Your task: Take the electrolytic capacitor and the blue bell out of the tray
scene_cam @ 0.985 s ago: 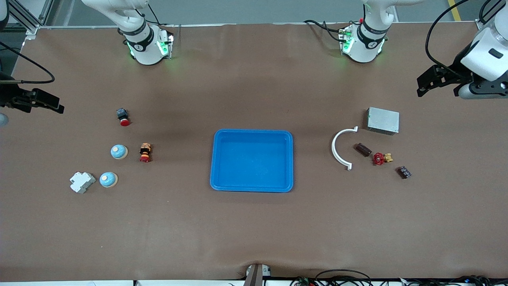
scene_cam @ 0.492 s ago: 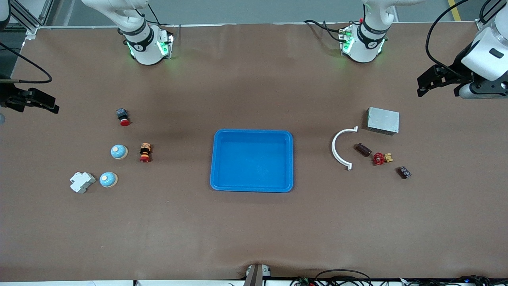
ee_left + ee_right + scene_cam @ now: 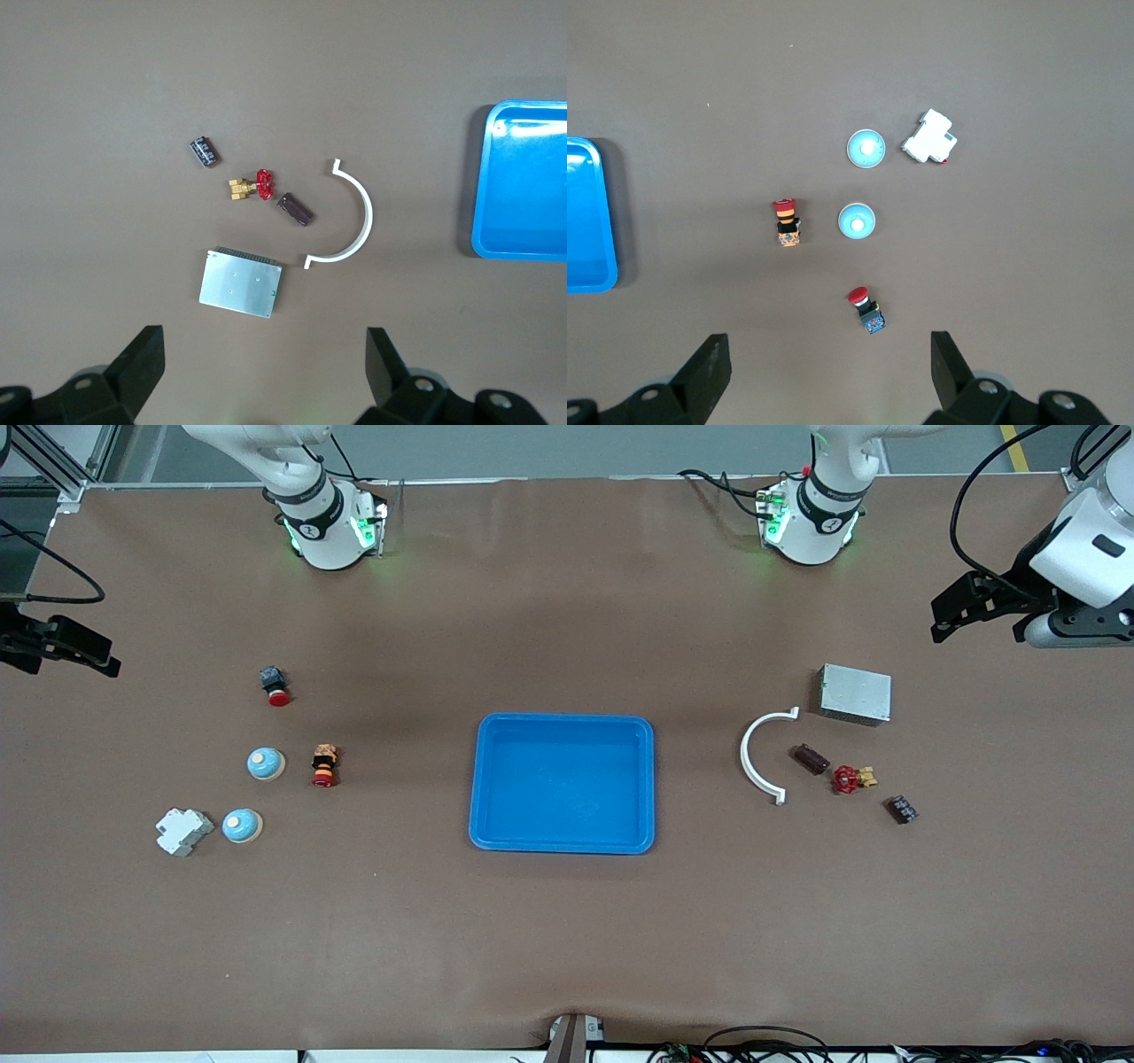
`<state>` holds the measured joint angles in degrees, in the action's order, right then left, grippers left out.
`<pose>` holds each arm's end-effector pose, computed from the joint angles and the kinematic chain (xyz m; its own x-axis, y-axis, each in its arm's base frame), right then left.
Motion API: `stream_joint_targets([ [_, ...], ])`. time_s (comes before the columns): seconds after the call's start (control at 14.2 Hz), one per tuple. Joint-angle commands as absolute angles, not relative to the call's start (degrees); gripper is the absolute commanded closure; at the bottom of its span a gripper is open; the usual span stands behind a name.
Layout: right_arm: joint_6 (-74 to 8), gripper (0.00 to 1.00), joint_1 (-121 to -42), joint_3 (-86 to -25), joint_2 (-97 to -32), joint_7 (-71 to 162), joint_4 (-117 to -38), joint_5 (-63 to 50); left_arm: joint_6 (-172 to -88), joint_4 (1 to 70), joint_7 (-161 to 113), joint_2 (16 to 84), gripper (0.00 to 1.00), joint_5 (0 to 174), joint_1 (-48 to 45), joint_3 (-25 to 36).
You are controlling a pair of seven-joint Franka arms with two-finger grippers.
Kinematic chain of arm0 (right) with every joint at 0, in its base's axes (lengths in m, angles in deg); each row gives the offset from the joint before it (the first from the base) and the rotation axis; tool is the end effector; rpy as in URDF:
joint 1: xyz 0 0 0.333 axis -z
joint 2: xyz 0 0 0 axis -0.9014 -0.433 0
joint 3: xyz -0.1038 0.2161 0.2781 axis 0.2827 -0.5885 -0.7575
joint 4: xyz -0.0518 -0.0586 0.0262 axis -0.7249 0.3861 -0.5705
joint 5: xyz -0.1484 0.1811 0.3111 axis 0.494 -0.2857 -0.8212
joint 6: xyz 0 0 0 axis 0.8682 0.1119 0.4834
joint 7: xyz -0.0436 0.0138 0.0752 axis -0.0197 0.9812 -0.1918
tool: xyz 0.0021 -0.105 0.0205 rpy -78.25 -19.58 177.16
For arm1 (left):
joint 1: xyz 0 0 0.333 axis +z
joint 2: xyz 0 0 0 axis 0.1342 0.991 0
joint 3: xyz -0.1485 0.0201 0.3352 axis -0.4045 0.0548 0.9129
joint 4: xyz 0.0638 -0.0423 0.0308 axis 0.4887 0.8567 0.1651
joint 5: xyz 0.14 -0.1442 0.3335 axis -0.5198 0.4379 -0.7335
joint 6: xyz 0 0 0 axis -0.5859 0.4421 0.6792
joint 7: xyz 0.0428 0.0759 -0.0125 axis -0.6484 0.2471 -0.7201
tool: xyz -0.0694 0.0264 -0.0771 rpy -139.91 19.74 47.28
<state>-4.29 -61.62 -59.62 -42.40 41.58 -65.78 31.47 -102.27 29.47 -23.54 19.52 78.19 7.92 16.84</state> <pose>0.5541 -0.0405 0.6762 0.9978 -0.0525 -0.0412 -0.0518 -0.9985 0.0173 0.5162 -0.0650 0.6866 0.9999 -0.0101 -0.0005 -0.0101 -0.9999 -0.0100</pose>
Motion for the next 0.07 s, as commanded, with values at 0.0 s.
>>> stream_joint_targets([
  [0.0, -4.3, 0.00, -61.5, -59.7, -41.4, 41.1, -66.0, 31.3, -101.3, 27.7, -23.0, 20.6, 0.00, 78.5, 8.2, 16.7],
])
